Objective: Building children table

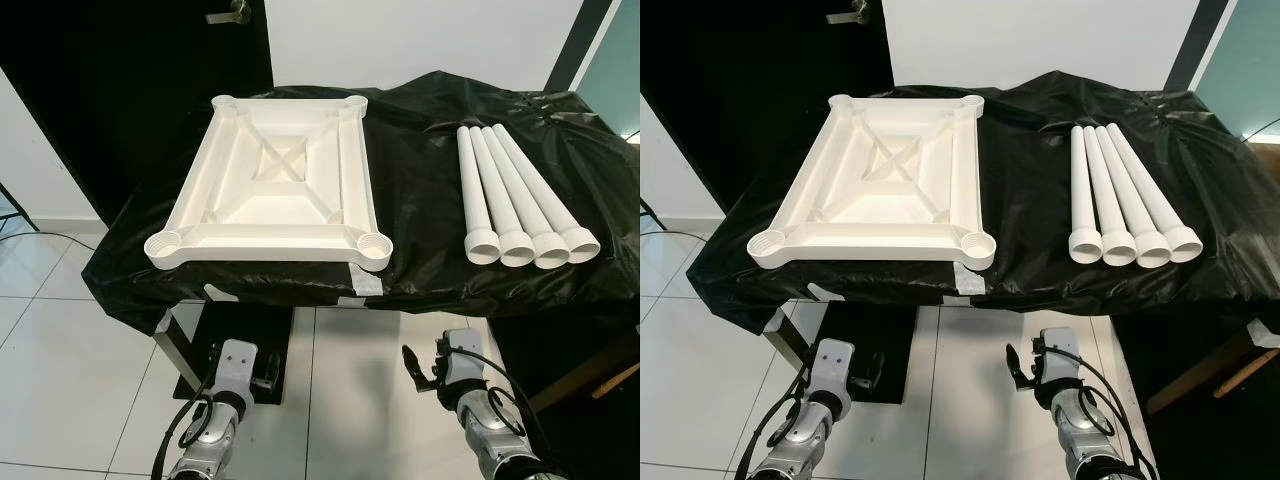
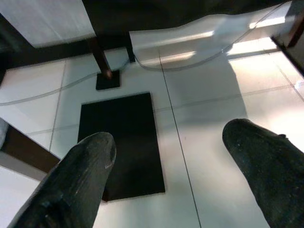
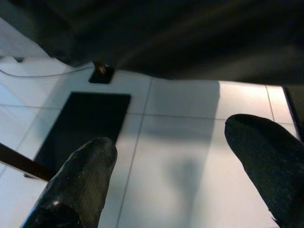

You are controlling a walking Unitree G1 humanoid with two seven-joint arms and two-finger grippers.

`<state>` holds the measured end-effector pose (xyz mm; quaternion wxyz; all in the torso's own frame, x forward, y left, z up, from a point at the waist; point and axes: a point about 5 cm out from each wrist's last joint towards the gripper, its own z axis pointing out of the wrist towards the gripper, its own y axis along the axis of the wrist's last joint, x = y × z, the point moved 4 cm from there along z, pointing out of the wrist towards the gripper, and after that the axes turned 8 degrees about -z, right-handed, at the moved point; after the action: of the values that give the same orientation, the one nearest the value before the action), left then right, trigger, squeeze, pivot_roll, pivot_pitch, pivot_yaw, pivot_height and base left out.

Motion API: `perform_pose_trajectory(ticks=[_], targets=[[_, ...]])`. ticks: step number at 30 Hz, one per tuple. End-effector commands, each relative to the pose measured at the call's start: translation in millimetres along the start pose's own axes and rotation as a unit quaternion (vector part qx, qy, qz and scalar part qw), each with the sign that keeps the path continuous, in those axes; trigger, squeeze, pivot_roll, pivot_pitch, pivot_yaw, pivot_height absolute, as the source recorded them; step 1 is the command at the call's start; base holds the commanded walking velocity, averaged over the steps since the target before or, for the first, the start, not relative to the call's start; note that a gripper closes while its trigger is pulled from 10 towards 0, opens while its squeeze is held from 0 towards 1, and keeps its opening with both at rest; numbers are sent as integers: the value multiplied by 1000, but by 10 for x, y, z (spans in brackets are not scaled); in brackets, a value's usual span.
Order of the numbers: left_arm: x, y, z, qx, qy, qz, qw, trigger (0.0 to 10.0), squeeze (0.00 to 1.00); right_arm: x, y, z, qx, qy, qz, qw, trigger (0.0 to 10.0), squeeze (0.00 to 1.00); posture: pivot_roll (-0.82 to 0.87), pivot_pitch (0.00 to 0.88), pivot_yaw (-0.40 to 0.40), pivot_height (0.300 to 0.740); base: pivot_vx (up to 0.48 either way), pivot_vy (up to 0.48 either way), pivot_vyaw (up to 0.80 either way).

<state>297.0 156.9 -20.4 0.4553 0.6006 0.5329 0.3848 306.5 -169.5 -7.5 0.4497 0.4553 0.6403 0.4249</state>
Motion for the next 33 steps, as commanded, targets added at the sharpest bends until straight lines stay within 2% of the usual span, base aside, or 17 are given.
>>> perform_pose_trajectory(ticks=[1, 8, 12, 18, 20, 21, 24, 25, 29, 33], targets=[[19, 30, -29, -13, 5, 1, 1000, 10000, 0, 34, 47, -11, -15, 5, 11, 1000, 10000, 0, 52, 0, 0, 740, 0, 0, 0], [45, 244, -107, -71, -3, 2, 997, 10000, 0, 101, 280, -87, -73, 11, -7, 997, 10000, 0, 53, 0, -7, 740, 0, 0, 0], [72, 372, -242, -110, -6, -5, 994, 10000, 0, 111, 417, -197, -106, 5, -13, 994, 10000, 0, 52, 0, -5, 740, 0, 0, 0], [81, 487, -324, -135, -12, -11, 991, 10000, 0, 116, 496, -255, -122, 5, -20, 992, 10000, 0, 50, 0, -2, 740, 0, 0, 0], [100, 637, -380, -161, -12, -13, 987, 10000, 0, 103, 604, -295, -140, 0, -28, 990, 10000, 0, 53, 0, -2, 740, 0, 0, 0], [100, 637, -380, -161, -12, -13, 987, 10000, 0, 103, 604, -295, -140, 0, -28, 990, 10000, 0, 53, 0, -2, 740, 0, 0, 0], [103, 884, -406, -191, -17, -25, 981, 10000, 0, 34, 811, -305, -164, -15, -28, 986, 10000, 0, 55, 0, -3, 740, 0, 0, 0], [103, 884, -406, -191, -17, -25, 981, 10000, 0, 34, 811, -305, -164, -15, -28, 986, 10000, 0, 55, 0, -3, 740, 0, 0, 0], [32, 1206, -383, -222, -28, -25, 974, 10000, 0, -72, 1086, -275, -193, -28, -26, 980, 10000, 0, 54, 0, -4, 740, 0, 0, 0], [5, 1358, -342, -234, -30, -35, 971, 10000, 0, -149, 1186, -211, -202, -36, -18, 979, 10000, 0, 35, 0, 15, 740, 0, 0, 0]])
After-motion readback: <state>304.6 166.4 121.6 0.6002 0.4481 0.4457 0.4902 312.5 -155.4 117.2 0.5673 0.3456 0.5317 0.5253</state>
